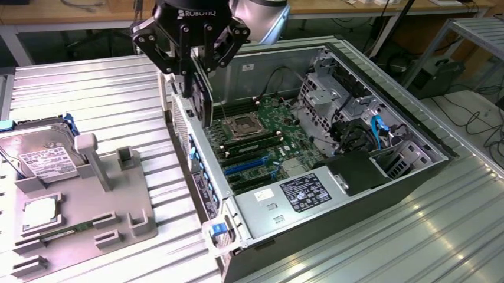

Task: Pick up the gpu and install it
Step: 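Pick up the gpu and move the gpu toward the slot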

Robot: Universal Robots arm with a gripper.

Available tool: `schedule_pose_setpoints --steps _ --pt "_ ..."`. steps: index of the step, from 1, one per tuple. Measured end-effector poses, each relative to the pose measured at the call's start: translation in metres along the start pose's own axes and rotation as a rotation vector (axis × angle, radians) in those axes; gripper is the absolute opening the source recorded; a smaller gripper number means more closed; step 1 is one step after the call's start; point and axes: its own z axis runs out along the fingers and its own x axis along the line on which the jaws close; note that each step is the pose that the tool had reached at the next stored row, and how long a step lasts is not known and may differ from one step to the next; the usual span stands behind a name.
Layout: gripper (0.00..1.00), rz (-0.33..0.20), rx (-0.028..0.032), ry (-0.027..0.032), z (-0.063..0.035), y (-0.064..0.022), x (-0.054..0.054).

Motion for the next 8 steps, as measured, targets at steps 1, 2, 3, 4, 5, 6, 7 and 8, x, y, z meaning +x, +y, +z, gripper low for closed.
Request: schedule_pose_setpoints --steps 1,2,3,4,5,6,7,8 --pt "0.28 0.000 0.0000 0.0000 0.0000 0.0000 -0.0012" --pt "0.28 0.000 0.0000 0.0000 0.0001 0.0000 -0.0023" --pt "0.28 0.000 0.0000 0.0000 0.0001 0.0000 -0.0034" --pt "0.28 0.000 0.0001 0.0000 0.0001 0.0001 -0.0061" --pt "0.28 0.000 0.0000 0.0000 0.0002 0.0001 -0.0075" --pt "0.28 0.000 0.0000 0.0000 0.0002 0.0001 -0.0087" --pt "0.28 0.000 0.0000 0.0000 0.0002 0.0001 -0.0096" --pt "0.28 0.000 0.0000 0.0000 0.0002 0.0001 -0.0105"
